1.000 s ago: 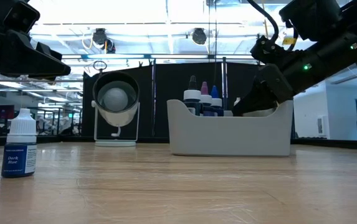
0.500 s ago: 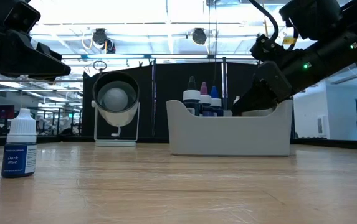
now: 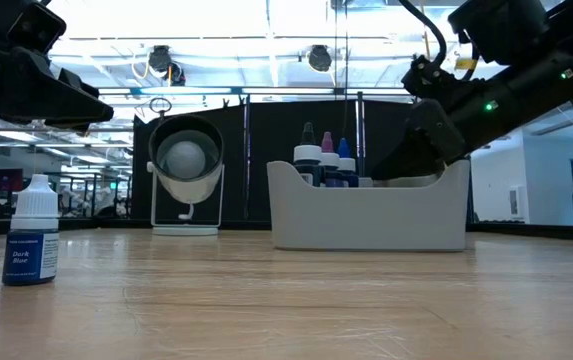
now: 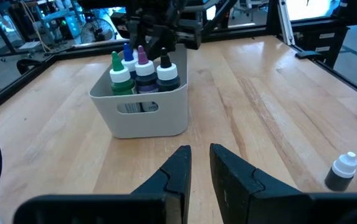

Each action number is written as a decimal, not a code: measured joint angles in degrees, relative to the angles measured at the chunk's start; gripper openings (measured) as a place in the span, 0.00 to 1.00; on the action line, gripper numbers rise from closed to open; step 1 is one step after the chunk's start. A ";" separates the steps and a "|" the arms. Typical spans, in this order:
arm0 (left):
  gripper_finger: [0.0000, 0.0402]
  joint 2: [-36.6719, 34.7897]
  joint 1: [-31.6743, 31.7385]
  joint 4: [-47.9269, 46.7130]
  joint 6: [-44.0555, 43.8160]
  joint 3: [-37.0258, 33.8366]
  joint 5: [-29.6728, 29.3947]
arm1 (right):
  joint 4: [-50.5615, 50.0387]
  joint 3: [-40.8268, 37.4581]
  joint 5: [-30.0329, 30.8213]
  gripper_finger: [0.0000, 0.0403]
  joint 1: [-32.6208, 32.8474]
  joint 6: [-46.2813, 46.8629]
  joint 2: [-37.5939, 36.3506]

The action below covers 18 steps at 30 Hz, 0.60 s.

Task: Pick & Place food coloring
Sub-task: Put the small red food coloring bottle into the white bin, then put the small green food coloring bottle into the white bin

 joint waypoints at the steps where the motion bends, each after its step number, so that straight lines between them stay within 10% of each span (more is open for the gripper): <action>1: 0.17 0.00 0.02 0.00 -0.01 0.00 0.01 | 0.04 0.00 0.00 0.27 0.00 0.04 0.00; 18: 0.17 0.00 0.00 0.00 -0.17 0.00 0.01 | 3.43 -0.02 -0.03 0.36 1.17 -7.69 -5.34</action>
